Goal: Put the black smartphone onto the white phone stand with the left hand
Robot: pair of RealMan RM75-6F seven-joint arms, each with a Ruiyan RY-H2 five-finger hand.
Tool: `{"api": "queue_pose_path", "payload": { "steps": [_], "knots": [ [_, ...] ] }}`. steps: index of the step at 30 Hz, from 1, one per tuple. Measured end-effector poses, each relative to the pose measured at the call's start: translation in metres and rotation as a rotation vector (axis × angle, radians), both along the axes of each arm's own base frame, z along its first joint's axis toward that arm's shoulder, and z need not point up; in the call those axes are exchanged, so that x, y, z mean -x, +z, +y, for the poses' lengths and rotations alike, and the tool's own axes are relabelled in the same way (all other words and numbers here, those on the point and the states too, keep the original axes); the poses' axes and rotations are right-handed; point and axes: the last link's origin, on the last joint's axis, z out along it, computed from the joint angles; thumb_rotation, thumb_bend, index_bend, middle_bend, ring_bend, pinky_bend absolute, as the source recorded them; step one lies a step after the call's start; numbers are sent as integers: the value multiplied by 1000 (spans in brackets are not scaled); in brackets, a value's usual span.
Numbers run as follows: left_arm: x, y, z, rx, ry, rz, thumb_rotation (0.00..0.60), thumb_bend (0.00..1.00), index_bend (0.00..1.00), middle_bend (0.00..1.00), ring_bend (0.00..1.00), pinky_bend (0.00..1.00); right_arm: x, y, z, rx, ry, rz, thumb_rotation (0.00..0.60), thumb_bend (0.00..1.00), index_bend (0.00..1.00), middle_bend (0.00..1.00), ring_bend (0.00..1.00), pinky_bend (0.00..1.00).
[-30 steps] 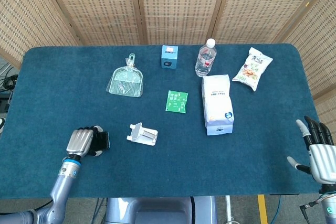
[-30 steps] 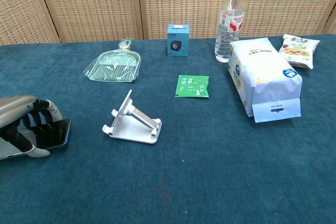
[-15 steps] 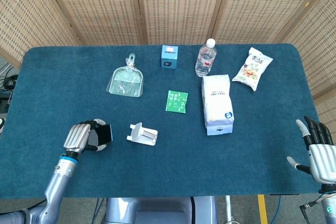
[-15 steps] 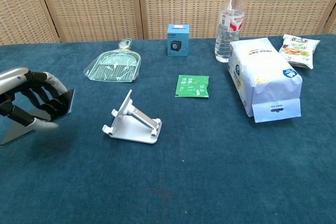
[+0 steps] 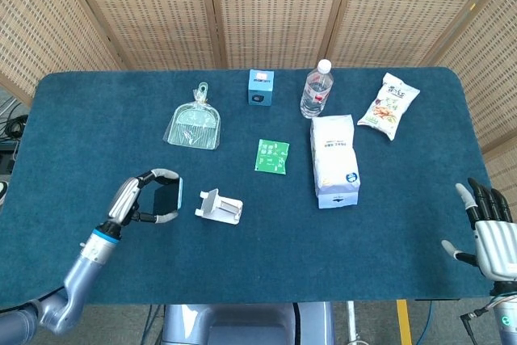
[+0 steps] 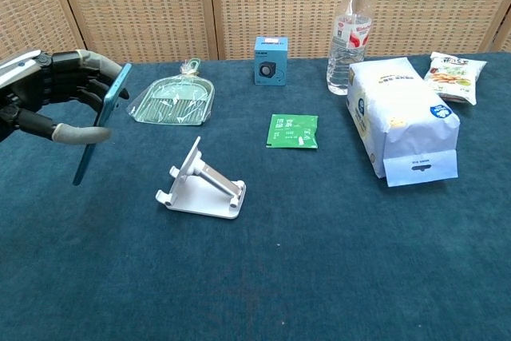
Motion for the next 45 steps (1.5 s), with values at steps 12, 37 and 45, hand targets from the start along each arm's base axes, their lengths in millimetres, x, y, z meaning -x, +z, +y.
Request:
{"api": "queue_pose_path", "payload": {
  "steps": [12,37,45],
  "knots": [
    [-33,-32,25,106,-148,-71,600,128,391,491,507,361,7,-2,-9,0,-49,14,600,0,0,0,0,0],
    [-27,-71,40,169,-128,-110,600,83,390,491,502,361,8,-1,-11,21,-64,28,600,0,0,0,0,0],
    [-30,-70,40,156,-140,-141,600,83,391,491,502,361,9,0,-10,20,-66,25,600,0,0,0,0,0]
  ]
}}
